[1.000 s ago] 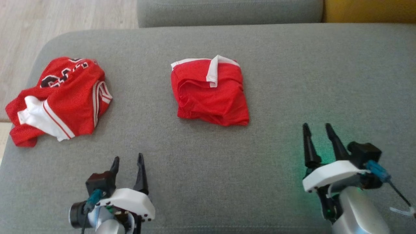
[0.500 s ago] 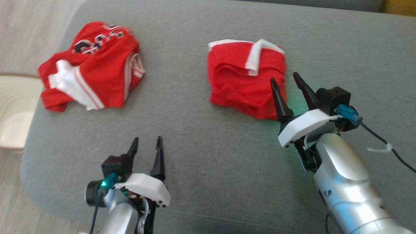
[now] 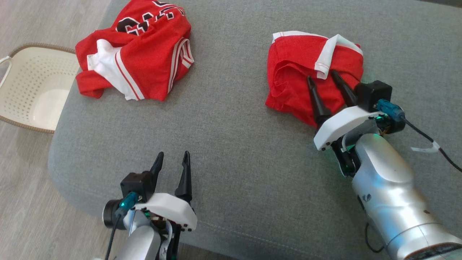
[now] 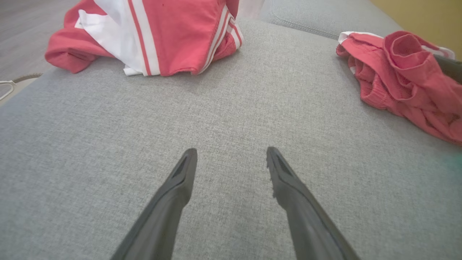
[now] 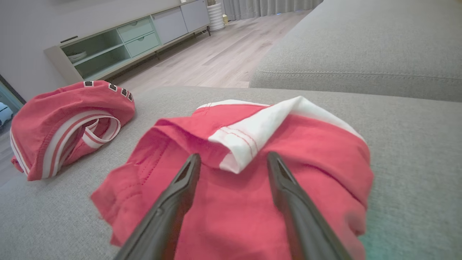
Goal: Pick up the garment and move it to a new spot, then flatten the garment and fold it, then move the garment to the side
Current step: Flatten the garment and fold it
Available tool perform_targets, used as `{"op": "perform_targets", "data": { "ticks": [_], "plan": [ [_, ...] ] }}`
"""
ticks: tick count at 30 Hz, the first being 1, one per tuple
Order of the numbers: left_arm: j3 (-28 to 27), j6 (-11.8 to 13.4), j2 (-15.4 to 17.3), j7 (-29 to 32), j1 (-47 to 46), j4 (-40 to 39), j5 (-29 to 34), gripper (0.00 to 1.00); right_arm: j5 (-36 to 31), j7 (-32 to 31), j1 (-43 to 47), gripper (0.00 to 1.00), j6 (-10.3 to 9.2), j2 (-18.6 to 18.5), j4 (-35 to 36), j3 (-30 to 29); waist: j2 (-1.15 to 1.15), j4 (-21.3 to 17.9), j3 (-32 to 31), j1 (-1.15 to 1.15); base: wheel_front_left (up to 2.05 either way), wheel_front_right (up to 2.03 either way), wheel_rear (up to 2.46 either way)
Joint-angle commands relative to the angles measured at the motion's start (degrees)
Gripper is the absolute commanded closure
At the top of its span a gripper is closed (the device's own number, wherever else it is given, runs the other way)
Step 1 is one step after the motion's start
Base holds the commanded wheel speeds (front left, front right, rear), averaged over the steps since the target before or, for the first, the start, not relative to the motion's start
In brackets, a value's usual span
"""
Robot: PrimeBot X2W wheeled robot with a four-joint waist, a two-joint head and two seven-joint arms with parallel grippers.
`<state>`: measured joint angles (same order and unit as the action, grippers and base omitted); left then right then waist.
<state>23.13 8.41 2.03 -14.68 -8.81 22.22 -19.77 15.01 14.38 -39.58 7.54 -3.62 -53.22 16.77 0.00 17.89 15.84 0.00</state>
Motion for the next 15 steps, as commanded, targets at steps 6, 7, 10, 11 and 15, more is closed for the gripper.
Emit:
{"op": "perform_targets", "data": {
  "ticks": [6,7,10,11,15],
  "plan": [
    [-1.23,0.25,0.85,-0.32,-2.16,-2.16,-0.46,0.0,-0.47,0.61,-1.9,1.0,-0.05,0.74,2.08,0.07,0.0,0.02,0.5,0.0,0.0,0.0,0.0],
    [-1.1,0.27,0.85,-0.32,-2.22,-2.22,-0.52,0.0,-0.65,0.61,-1.94,1.0,-0.05,0.74,2.14,0.08,0.0,0.07,0.57,0.0,0.0,0.0,0.0],
    [-0.73,0.19,0.85,-0.32,-2.74,-2.4,-0.76,0.0,-0.98,0.62,-3.08,1.0,-0.05,0.74,2.17,-0.31,0.0,0.47,1.23,0.0,0.0,0.0,0.0],
    [-0.59,0.16,0.85,-0.32,-2.92,-2.5,-0.82,0.0,-1.45,0.62,-3.78,1.0,-0.05,0.74,2.17,-0.37,0.0,0.69,1.4,0.0,0.0,0.0,0.0],
    [0.56,-0.01,0.85,-0.32,-3.44,-2.85,-1.3,0.0,-4.24,0.62,-7.79,1.0,-0.05,0.71,1.24,-1.14,0.0,2.39,2.1,0.0,0.0,0.0,0.0]
  ]
}}
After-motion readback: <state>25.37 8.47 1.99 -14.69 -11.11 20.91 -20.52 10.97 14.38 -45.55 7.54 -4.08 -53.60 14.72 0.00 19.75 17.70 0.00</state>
